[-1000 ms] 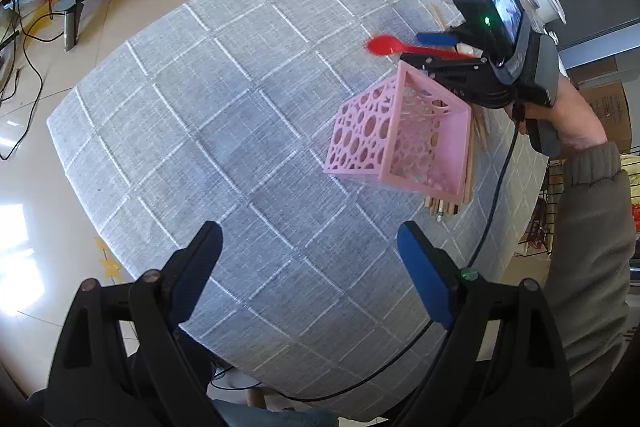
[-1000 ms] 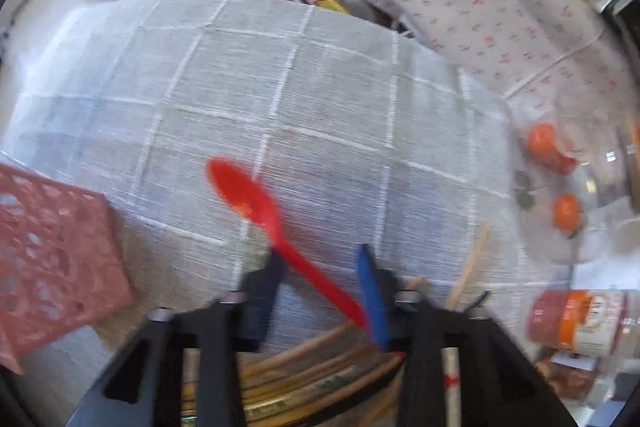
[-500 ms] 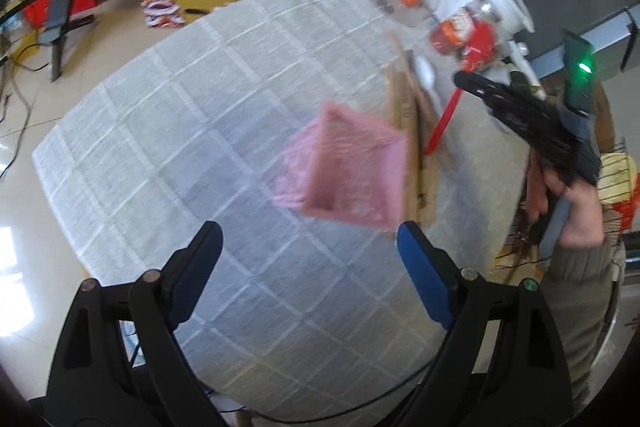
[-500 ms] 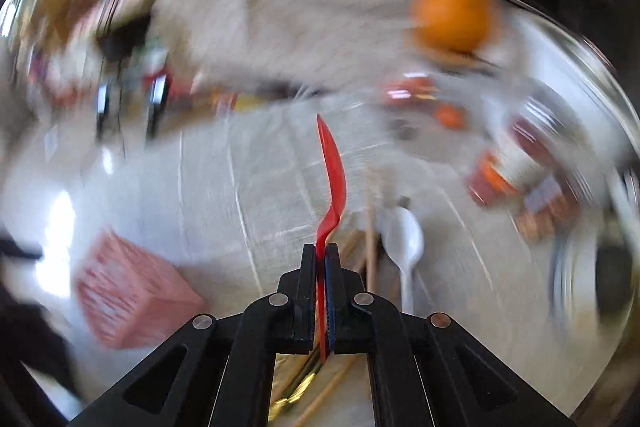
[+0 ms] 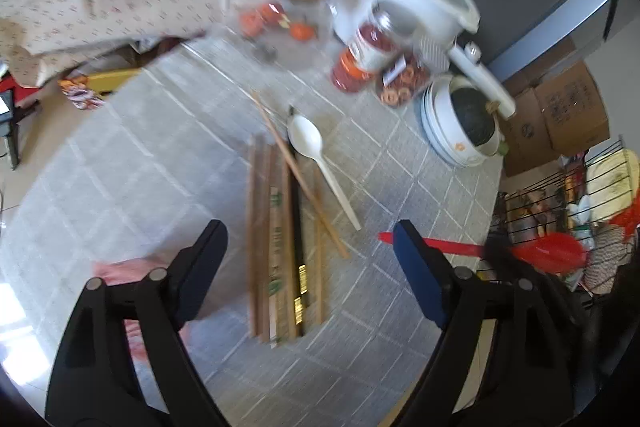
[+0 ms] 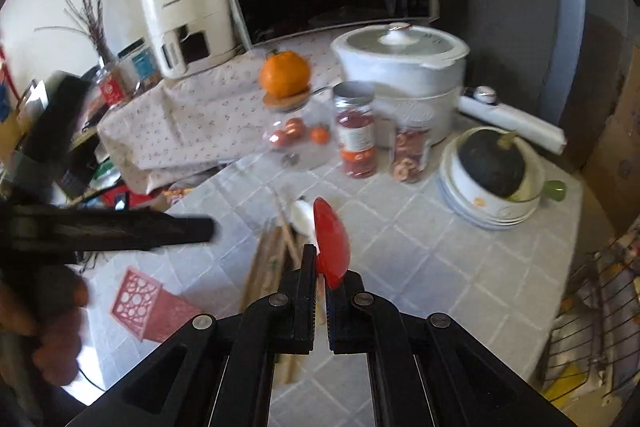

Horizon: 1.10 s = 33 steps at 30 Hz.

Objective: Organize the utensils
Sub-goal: 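Lift the red spoon with the right gripper while the left gripper grasps the white spoon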

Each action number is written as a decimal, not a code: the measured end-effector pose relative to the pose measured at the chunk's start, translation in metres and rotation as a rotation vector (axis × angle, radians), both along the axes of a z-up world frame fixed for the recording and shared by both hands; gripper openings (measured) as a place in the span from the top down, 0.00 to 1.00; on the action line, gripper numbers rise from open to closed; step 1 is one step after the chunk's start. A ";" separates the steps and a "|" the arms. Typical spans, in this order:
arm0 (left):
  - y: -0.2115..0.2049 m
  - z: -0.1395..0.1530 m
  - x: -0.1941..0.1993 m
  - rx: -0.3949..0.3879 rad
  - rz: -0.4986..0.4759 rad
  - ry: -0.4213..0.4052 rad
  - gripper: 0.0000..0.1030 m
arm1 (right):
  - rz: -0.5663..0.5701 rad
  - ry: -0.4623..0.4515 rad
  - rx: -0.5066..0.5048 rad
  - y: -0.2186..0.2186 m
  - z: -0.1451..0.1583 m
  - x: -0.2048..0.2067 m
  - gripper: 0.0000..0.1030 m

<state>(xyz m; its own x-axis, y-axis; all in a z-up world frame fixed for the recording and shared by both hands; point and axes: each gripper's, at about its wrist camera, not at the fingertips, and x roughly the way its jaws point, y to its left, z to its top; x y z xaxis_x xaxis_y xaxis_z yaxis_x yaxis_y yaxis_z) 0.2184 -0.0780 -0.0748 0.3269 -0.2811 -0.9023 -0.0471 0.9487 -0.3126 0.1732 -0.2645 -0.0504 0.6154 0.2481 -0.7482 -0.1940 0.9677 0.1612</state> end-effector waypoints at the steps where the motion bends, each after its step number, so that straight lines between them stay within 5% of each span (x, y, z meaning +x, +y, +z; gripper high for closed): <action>1: -0.011 -0.014 0.010 0.011 -0.002 0.021 0.24 | -0.025 -0.007 0.005 -0.008 0.002 -0.002 0.97; 7: -0.041 -0.071 0.054 -0.051 0.045 0.132 0.37 | -0.054 0.002 0.035 -0.032 -0.006 0.001 0.96; 11: -0.052 -0.092 0.065 -0.018 0.082 0.158 0.44 | -0.043 0.003 0.066 -0.041 -0.007 0.002 0.96; 20: -0.067 -0.108 0.082 0.082 0.074 0.150 0.58 | -0.032 0.029 0.069 -0.050 -0.014 0.002 0.96; 24: -0.067 -0.118 0.081 0.071 0.082 0.191 0.86 | -0.034 0.027 0.083 -0.052 -0.014 0.002 0.96; 33: -0.073 -0.085 0.048 0.072 -0.003 0.067 0.90 | -0.036 0.020 0.088 -0.051 -0.011 -0.001 0.96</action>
<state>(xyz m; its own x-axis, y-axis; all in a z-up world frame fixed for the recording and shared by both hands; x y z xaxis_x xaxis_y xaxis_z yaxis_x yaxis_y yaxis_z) 0.2665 -0.1511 -0.1602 0.2648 -0.2159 -0.9398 -0.0630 0.9687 -0.2402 0.1724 -0.3156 -0.0613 0.6099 0.2917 -0.7368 -0.1553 0.9557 0.2498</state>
